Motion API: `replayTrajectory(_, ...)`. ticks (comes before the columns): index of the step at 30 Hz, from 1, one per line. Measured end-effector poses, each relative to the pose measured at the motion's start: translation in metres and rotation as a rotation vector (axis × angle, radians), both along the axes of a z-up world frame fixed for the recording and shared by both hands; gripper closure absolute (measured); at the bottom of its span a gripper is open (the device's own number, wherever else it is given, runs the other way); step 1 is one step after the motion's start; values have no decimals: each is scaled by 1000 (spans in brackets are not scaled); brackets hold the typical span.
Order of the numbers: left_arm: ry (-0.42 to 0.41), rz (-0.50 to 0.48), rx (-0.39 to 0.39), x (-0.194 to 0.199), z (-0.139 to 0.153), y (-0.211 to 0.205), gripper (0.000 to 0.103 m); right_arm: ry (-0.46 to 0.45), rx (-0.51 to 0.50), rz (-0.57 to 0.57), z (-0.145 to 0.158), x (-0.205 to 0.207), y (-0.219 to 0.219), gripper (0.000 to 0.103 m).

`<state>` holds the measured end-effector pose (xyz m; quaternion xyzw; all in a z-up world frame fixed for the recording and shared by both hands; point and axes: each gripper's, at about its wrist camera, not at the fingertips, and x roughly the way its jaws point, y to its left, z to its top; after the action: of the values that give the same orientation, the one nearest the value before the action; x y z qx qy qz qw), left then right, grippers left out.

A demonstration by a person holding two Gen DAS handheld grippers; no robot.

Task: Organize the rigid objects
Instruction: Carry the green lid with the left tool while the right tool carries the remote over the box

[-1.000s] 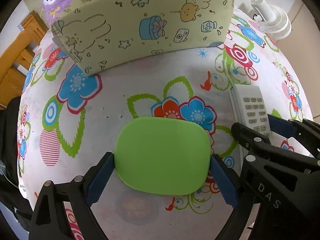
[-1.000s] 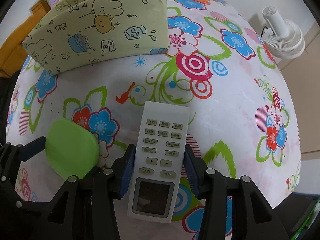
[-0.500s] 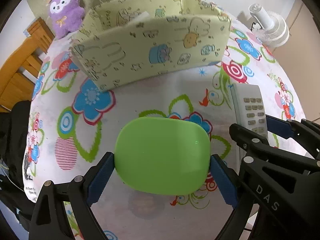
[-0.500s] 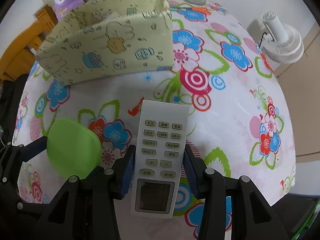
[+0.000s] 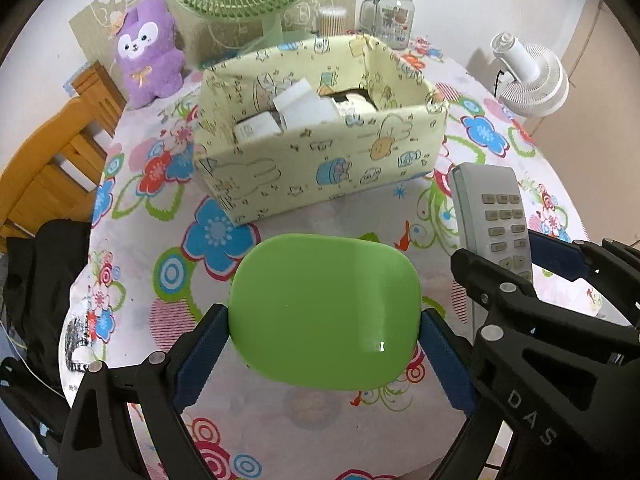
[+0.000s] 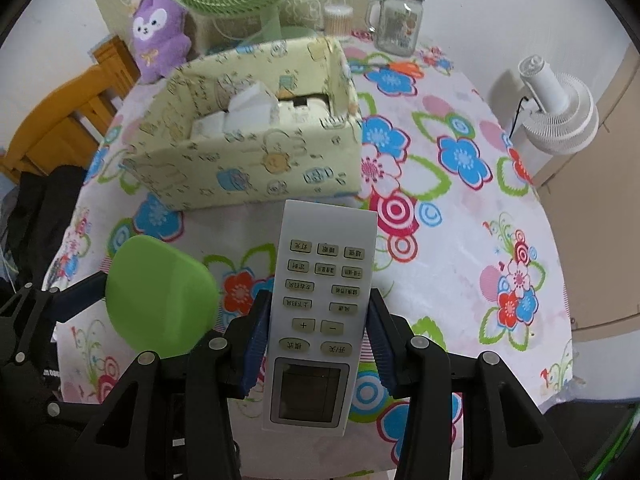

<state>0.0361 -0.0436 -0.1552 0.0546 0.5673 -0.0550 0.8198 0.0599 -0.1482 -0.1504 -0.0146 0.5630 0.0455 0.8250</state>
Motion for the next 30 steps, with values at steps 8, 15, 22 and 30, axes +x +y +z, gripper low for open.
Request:
replayTrajectory(8, -40, -9, 0, 1, 22, 6, 8, -44, 7, 17, 24, -1, 11, 54)
replayTrajectory(15, -81, -17, 4, 1, 41, 14, 8, -82, 12, 16, 44, -2, 18, 54)
replayTrajectory(22, -114, -26, -2, 5, 62, 18, 8, -120, 11, 12, 66, -1, 24, 54)
replayTrajectory(30, -130, -18, -8, 13, 74, 21, 8, -136, 6, 16, 83, 6, 26, 54)
